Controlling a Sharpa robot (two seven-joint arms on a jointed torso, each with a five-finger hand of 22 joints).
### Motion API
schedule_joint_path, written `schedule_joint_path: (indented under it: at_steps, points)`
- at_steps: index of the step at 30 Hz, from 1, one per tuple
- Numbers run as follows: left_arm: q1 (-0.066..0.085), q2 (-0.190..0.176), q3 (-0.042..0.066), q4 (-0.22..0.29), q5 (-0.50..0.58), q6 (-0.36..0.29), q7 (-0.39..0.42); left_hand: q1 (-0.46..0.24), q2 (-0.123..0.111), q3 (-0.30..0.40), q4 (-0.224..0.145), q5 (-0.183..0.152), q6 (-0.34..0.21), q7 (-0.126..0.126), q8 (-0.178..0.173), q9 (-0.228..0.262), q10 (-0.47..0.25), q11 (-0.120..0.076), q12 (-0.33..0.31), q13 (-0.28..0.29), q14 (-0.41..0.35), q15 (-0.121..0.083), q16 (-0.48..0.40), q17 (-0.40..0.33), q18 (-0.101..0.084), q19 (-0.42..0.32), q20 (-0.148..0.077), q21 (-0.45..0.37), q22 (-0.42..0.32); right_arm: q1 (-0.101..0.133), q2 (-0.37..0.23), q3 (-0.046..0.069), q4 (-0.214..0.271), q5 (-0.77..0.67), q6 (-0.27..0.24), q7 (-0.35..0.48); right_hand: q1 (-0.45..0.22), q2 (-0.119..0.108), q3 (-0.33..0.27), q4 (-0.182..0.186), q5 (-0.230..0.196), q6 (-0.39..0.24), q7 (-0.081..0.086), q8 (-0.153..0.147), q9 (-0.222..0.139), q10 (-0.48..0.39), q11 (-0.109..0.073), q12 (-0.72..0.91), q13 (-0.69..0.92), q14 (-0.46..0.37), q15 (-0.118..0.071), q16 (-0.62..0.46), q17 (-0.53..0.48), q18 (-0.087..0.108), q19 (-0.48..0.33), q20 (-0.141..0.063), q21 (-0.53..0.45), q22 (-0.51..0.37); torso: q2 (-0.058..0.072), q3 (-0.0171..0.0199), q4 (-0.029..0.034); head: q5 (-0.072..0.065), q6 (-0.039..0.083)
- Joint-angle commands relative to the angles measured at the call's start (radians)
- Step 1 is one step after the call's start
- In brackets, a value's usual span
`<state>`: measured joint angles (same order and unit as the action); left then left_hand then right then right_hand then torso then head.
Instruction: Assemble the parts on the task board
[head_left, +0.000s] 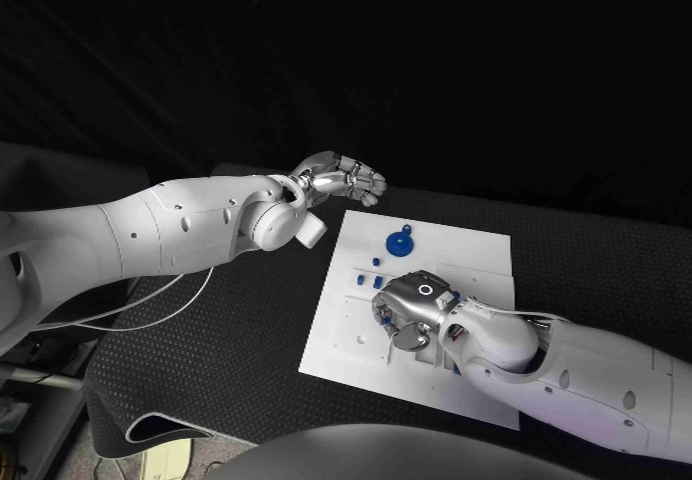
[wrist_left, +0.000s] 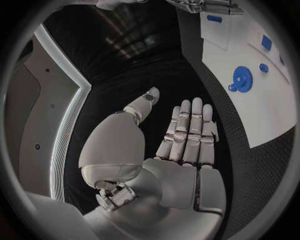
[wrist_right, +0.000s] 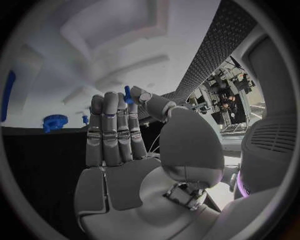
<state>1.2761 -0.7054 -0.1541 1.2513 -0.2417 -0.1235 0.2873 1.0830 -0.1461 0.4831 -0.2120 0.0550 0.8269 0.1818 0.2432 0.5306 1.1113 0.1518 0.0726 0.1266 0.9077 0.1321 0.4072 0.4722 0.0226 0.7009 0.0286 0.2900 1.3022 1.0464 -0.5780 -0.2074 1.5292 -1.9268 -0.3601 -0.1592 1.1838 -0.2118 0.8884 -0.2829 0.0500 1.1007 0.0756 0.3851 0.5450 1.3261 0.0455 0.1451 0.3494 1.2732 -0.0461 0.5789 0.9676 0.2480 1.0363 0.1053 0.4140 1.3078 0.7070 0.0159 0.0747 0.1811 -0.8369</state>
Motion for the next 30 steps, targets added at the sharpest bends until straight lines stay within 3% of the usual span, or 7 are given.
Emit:
schedule_joint_path:
  at_steps: [1,16,30]
  points:
    - [0.001,0.002,0.001,0.000,0.006,0.016,0.008,0.011,0.002,0.002,0.006,0.002,-0.003,0.004,0.004,-0.002,0.006,0.000,0.000,-0.001,0.003,-0.002,-0.001,0.001,0.010,0.005,0.001,-0.004,0.002,0.003,-0.001,0.001,0.009,-0.009,-0.010,-0.004,0.009,0.000,0.008,0.000,0.001,0.005,0.001,-0.002,0.002,0.008,0.001,0.003,0.001,0.001,-0.004,-0.005,0.002,0.014,0.006,0.002,0.006,0.021,0.000,-0.0002,-0.0006,0.000,-0.001]
    - [0.001,0.005,0.001,-0.001,0.006,0.017,0.008,0.012,0.002,0.002,0.006,0.002,-0.003,0.004,0.004,-0.002,0.006,0.001,-0.001,-0.002,0.003,-0.002,-0.001,0.002,0.010,0.005,0.001,-0.006,0.002,0.005,0.012,0.001,-0.018,0.012,0.034,0.006,0.008,0.001,0.008,0.002,0.001,0.005,0.001,-0.004,0.003,0.007,0.002,0.002,0.003,0.001,-0.004,-0.006,0.003,0.014,0.006,0.002,0.006,0.020,0.000,-0.0003,0.0002,-0.001,-0.004]
    - [0.001,0.006,0.001,-0.001,0.006,0.017,0.008,0.012,0.002,0.002,0.006,0.002,-0.003,0.004,0.004,-0.002,0.006,0.001,-0.001,-0.003,0.003,-0.002,-0.001,0.002,0.010,0.006,0.001,-0.007,0.003,0.005,0.021,0.001,-0.028,0.013,0.036,0.008,0.007,0.003,0.008,0.001,0.002,0.004,0.002,-0.005,0.004,0.006,0.002,0.001,0.004,0.001,-0.004,-0.008,0.005,0.014,0.006,0.003,0.006,0.020,0.001,-0.0003,0.0007,0.000,-0.007]
